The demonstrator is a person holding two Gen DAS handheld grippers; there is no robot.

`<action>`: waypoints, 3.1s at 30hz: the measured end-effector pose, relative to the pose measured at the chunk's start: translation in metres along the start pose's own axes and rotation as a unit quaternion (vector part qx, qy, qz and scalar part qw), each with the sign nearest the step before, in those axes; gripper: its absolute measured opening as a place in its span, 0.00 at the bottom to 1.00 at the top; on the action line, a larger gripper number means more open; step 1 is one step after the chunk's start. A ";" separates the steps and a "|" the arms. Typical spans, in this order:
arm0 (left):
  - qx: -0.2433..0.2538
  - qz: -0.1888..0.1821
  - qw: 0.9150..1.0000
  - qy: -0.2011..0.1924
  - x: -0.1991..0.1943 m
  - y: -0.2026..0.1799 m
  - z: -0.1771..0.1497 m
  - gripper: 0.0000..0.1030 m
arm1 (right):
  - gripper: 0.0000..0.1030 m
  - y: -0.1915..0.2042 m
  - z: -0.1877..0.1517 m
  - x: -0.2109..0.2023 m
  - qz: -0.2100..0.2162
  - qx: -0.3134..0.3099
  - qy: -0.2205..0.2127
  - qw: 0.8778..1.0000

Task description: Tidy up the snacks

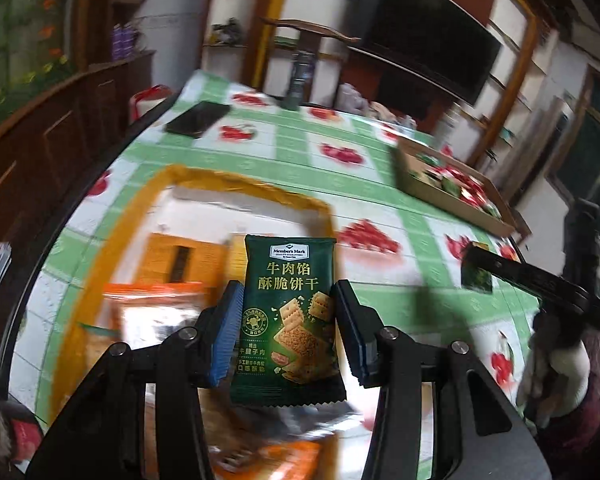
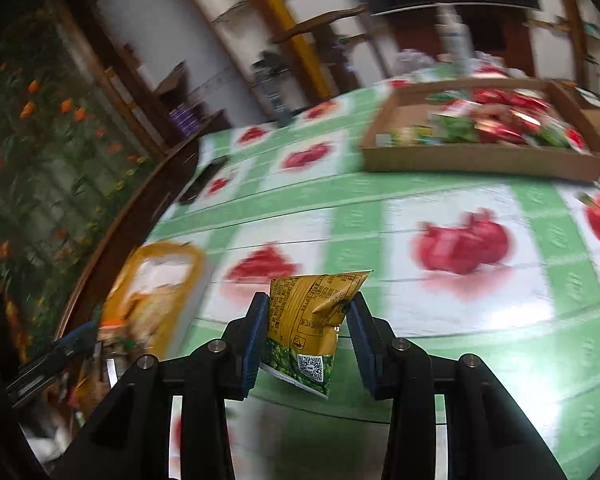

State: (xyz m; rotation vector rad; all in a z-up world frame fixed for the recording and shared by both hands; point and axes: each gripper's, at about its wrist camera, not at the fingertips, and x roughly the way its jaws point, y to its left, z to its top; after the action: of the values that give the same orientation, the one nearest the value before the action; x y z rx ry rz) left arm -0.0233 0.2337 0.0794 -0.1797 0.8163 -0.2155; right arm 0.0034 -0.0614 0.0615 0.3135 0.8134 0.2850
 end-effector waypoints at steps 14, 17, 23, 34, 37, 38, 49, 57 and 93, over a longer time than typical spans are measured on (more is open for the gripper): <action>-0.078 -0.019 0.997 0.004 0.023 0.067 0.002 0.44 | 0.40 0.157 0.005 0.104 0.059 -0.092 0.088 0.990; -0.080 -0.029 0.996 0.001 0.018 0.070 0.002 0.50 | 0.42 0.165 0.002 0.121 0.056 -0.093 0.092 0.990; -0.068 -0.025 0.997 -0.021 -0.003 0.064 -0.002 0.61 | 0.58 0.173 0.002 0.122 0.056 -0.097 0.071 0.991; -0.018 0.027 0.995 -0.099 -0.059 0.016 -0.018 0.72 | 0.64 0.146 -0.022 0.034 0.044 -0.087 -0.004 0.995; -0.003 0.061 0.989 -0.134 -0.080 -0.001 -0.024 0.81 | 0.64 0.136 -0.035 0.010 0.037 -0.082 -0.022 0.996; -0.003 0.072 0.987 -0.145 -0.086 -0.006 -0.026 0.86 | 0.65 0.133 -0.040 0.003 0.035 -0.081 -0.028 0.996; -0.029 0.123 0.983 -0.134 -0.095 -0.035 -0.053 1.00 | 0.72 0.100 -0.095 -0.060 -0.001 -0.058 -0.063 0.996; -0.027 0.125 0.988 -0.092 -0.085 -0.046 -0.066 1.00 | 0.72 0.095 -0.113 -0.071 -0.017 -0.058 -0.057 0.997; -0.025 0.112 0.992 -0.045 -0.061 -0.035 -0.079 1.00 | 0.74 0.115 -0.131 -0.037 -0.038 -0.087 -0.010 0.995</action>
State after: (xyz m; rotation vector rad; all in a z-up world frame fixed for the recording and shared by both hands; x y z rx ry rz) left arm -0.1269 0.2097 0.0776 -0.1427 0.7466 0.0248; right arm -0.1336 0.0522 0.0450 0.1216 0.7742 0.2790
